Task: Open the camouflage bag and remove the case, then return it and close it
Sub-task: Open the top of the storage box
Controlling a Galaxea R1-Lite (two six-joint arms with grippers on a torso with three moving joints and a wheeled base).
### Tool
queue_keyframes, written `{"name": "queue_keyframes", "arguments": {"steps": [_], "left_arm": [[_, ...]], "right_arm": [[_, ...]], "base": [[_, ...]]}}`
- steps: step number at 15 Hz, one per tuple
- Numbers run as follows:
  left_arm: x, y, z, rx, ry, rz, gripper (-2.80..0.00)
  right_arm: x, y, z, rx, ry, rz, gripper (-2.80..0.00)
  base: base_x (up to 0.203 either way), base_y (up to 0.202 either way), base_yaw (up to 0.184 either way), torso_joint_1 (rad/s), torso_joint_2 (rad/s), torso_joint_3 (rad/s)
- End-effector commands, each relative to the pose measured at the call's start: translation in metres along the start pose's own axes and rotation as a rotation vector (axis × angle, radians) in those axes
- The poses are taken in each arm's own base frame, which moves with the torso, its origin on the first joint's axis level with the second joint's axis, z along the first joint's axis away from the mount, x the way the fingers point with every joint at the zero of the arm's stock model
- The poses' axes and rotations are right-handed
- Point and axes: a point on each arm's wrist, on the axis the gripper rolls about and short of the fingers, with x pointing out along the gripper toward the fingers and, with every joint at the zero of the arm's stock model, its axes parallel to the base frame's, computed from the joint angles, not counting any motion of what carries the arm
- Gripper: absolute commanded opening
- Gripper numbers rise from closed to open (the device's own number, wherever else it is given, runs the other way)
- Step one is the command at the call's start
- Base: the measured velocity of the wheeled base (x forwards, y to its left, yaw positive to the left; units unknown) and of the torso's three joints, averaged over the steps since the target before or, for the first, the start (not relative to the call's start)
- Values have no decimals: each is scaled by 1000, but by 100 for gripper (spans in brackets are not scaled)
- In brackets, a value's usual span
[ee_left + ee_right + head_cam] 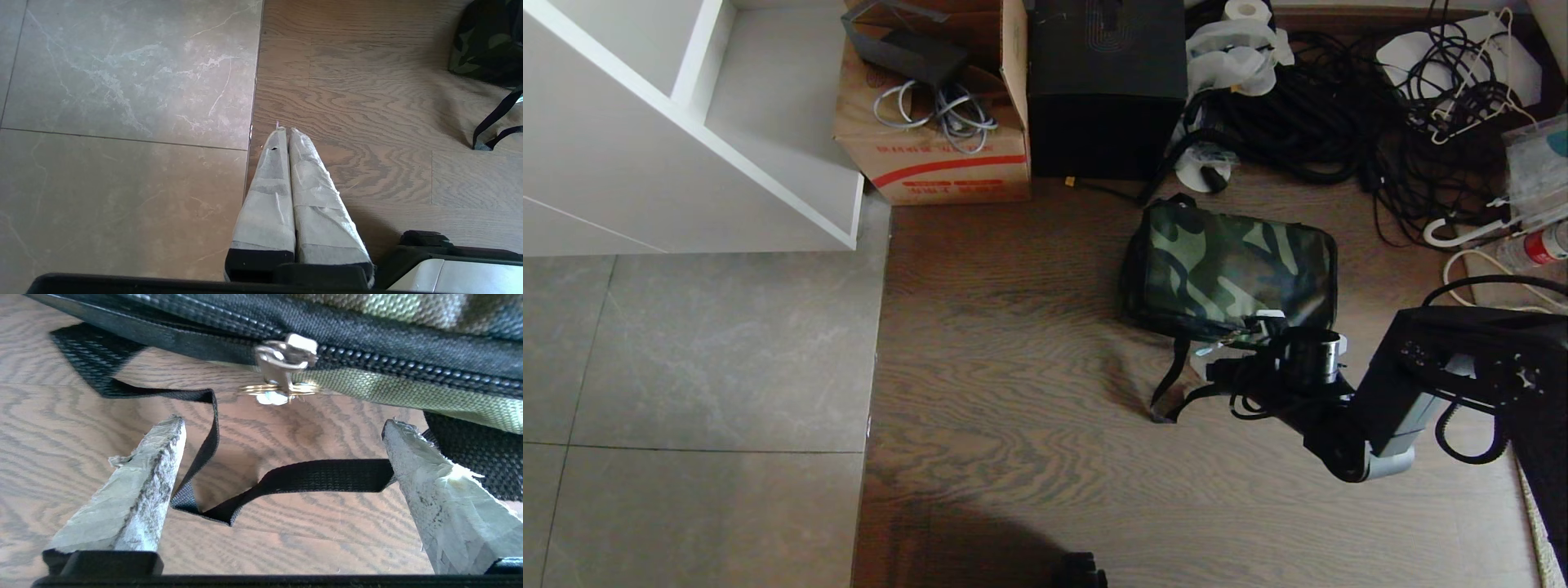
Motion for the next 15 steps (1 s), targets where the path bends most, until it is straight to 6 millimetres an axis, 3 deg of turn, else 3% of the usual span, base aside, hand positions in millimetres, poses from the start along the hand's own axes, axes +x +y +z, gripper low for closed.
{"name": "queue_keyframes", "arguments": {"steps": [1,11,12,13,15], "left_arm": [[1,0,-3,0,9,2,-280],[1,0,-3,-1,8,1,-280],[1,0,-3,0,8,2,-280],[1,0,-3,0,8,2,-280],[1,0,-3,0,8,2,-280]], "right_arm": [[-2,1,9,-5,-31,0,0],[12,-4,0,-19,-61,-32,0],[13,-4,1,-19,-67,-32,-32],[14,-5,-1,-19,-61,-34,-280],[16,-5,-2,-19,-83,-42,-280]], "base": [[0,0,0,0,0,0],[0,0,0,0,0,0],[0,0,0,0,0,0],[0,0,0,0,0,0],[0,0,0,0,0,0]]}}
